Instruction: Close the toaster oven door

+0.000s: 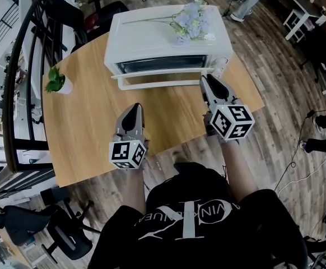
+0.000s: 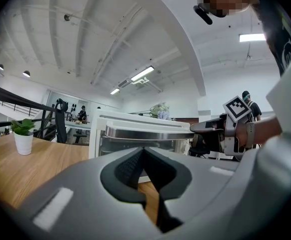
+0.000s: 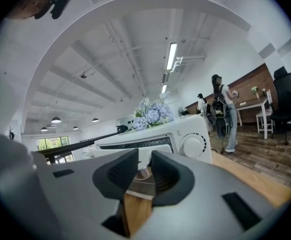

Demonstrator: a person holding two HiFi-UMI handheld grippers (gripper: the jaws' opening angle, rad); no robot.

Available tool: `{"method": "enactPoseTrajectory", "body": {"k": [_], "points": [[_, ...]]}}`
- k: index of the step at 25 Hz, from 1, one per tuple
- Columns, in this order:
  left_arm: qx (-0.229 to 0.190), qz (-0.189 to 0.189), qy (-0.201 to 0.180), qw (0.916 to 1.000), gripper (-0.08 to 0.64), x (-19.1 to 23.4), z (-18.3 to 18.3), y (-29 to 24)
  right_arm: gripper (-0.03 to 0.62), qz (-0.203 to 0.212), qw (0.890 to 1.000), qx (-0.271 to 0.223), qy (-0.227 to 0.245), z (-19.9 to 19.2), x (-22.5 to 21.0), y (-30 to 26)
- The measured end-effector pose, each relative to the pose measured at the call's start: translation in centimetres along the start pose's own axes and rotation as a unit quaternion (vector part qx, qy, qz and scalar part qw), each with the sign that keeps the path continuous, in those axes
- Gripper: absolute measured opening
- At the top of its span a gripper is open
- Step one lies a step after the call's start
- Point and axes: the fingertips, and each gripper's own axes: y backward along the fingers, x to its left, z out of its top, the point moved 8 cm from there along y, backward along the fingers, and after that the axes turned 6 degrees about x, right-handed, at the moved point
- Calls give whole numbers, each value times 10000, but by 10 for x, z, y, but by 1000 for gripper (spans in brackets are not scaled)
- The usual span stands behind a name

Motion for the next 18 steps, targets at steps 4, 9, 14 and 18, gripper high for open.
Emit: {"method": "enactPoseTrajectory", "body": {"k": [4,9,14,18], "points": [[-37,49,-15,10000,9,5,4,-8,72,42,10000,-58,26,7,-5,-9],[-109,71,-5,9999,9,11,8,-20,72,45,9998,-118,125,18,-9,-19],[-119,48,25,9999,9,13,7,-37,72,89,9997,-132,195,24,-14,-29],[-141,11,2,9999,9,13,9,-46,72,118,9996,-136,231,26,-17,-33]]}}
